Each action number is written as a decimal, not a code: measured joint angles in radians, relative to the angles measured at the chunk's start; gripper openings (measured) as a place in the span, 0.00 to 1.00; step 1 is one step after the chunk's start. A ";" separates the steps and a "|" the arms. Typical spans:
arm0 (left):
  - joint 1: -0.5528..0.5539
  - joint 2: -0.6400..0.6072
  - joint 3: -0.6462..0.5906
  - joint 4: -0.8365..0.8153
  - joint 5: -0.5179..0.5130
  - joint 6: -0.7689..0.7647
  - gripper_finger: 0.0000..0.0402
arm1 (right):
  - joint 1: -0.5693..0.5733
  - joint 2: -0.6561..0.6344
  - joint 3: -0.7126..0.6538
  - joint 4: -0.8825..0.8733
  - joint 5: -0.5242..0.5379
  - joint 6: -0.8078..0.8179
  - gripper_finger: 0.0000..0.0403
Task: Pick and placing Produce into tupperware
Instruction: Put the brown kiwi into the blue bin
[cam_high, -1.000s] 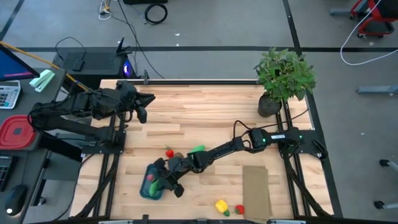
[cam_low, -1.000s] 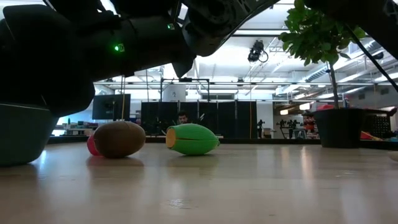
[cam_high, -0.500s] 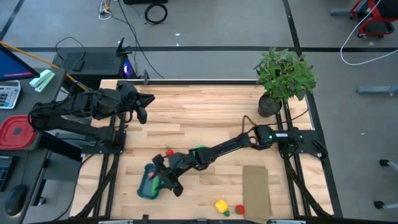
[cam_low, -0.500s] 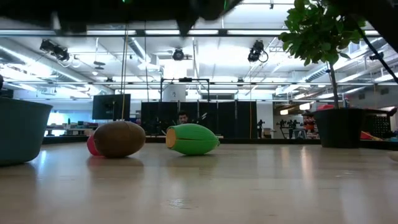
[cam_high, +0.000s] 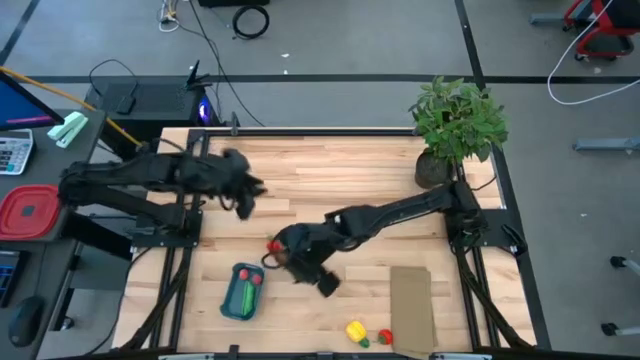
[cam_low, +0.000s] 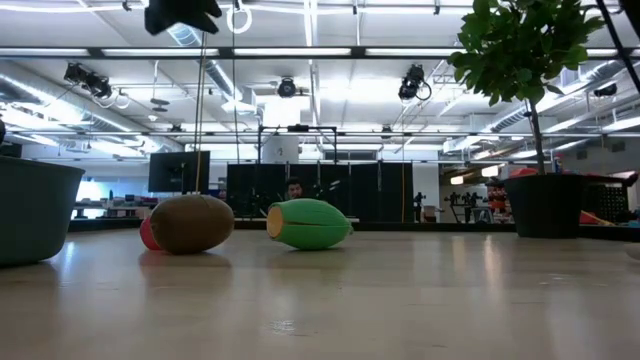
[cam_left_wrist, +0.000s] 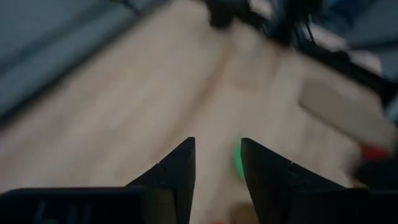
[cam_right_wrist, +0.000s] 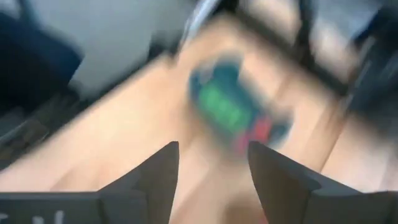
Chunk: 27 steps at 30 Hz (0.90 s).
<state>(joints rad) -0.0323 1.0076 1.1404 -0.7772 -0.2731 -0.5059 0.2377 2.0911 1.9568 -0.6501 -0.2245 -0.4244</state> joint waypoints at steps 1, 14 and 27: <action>-0.008 0.030 0.000 0.001 0.036 -0.010 0.35 | -0.006 -0.015 0.000 -0.072 0.006 0.031 0.49; -0.126 0.385 0.000 0.004 0.161 0.029 0.29 | -0.029 -0.131 -0.072 -0.585 0.236 0.286 0.47; -0.260 0.516 0.000 0.203 0.217 0.067 0.28 | -0.059 -0.552 -0.379 -0.658 0.561 0.590 0.47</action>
<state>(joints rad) -0.2919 1.5240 1.1404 -0.5747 -0.0564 -0.4384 0.1787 1.5392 1.5778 -1.3079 0.3364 0.1660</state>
